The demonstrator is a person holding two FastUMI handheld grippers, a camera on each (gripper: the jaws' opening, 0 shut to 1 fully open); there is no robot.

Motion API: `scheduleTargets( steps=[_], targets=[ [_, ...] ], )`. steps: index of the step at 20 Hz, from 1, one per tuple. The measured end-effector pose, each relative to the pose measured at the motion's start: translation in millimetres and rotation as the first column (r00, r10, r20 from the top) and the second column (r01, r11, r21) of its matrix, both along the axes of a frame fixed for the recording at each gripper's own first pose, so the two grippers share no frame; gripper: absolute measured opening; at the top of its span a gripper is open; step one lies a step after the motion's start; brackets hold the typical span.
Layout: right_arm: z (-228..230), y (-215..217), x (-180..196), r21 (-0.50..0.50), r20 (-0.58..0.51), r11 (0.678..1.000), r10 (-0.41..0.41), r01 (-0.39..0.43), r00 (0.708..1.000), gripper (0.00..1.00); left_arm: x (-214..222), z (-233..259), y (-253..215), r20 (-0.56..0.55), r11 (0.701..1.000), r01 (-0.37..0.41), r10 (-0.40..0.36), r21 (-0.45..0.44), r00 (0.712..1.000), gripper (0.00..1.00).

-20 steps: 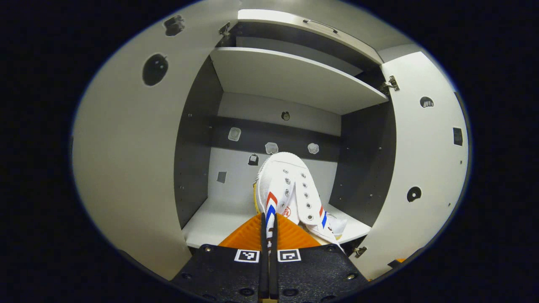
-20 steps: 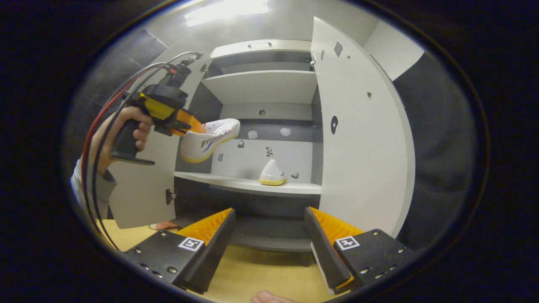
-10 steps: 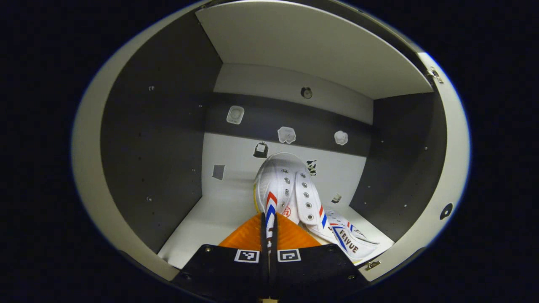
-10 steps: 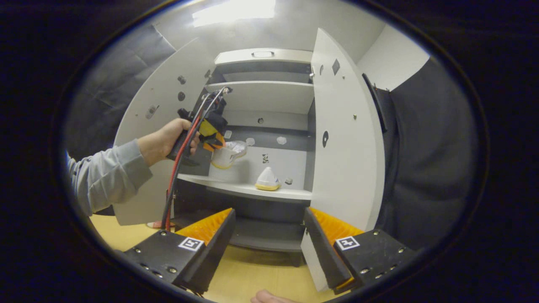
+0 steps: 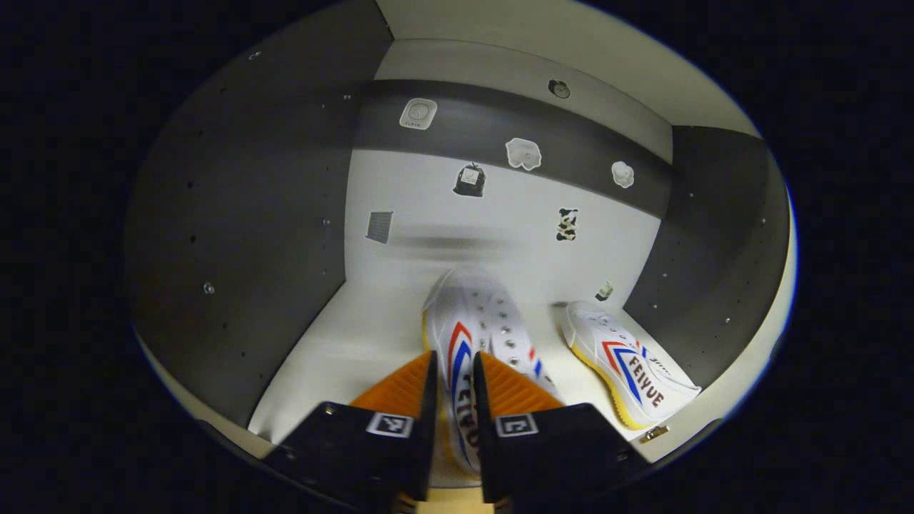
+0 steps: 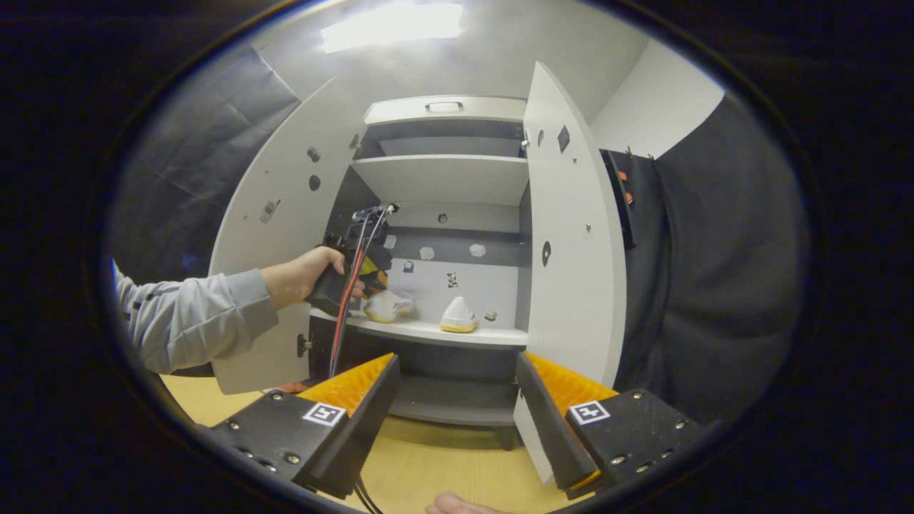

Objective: Grab one shoe with the right hand and put it into the shoe cabinet, grab the other shoe with the left hand and put it into the shoe cabinet; then close the right door with the right hand and the left door with the left hand.

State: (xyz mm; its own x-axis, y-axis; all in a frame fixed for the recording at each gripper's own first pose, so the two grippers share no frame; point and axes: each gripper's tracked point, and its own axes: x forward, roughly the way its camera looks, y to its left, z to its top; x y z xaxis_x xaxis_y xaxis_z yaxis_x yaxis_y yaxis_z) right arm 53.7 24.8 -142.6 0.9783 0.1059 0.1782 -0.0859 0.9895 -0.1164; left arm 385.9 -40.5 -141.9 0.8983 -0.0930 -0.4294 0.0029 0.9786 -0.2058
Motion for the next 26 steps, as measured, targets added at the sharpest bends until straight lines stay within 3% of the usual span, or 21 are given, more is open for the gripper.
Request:
scheduleTargets(
  steps=[1,3,5,16,26],
  targets=[
    [0,1,-4,-0.004,0.000,1.000,-0.007,0.007,1.000,0.98,1,12,11,0.057,0.999,-0.027,0.025,0.031,0.998,0.44],
    [-5,4,-14,-0.009,-0.014,1.000,-0.017,0.017,1.000,0.98,-14,29,20,0.125,0.993,-0.056,0.043,0.099,0.991,0.66],
    [-8,4,-25,-0.017,-0.016,1.000,-0.025,0.025,1.000,0.99,-41,34,18,0.149,0.989,-0.049,0.028,0.141,0.988,0.98],
    [-10,-21,-76,0.007,-0.023,0.997,-0.081,0.081,0.996,0.97,-235,69,7,0.316,0.983,-0.003,-0.056,0.183,0.947,0.96],
    [31,-129,-69,0.029,-0.077,0.986,-0.163,0.166,0.984,0.98,-353,52,32,0.328,0.989,0.019,-0.067,0.149,0.942,0.94]
  ],
)
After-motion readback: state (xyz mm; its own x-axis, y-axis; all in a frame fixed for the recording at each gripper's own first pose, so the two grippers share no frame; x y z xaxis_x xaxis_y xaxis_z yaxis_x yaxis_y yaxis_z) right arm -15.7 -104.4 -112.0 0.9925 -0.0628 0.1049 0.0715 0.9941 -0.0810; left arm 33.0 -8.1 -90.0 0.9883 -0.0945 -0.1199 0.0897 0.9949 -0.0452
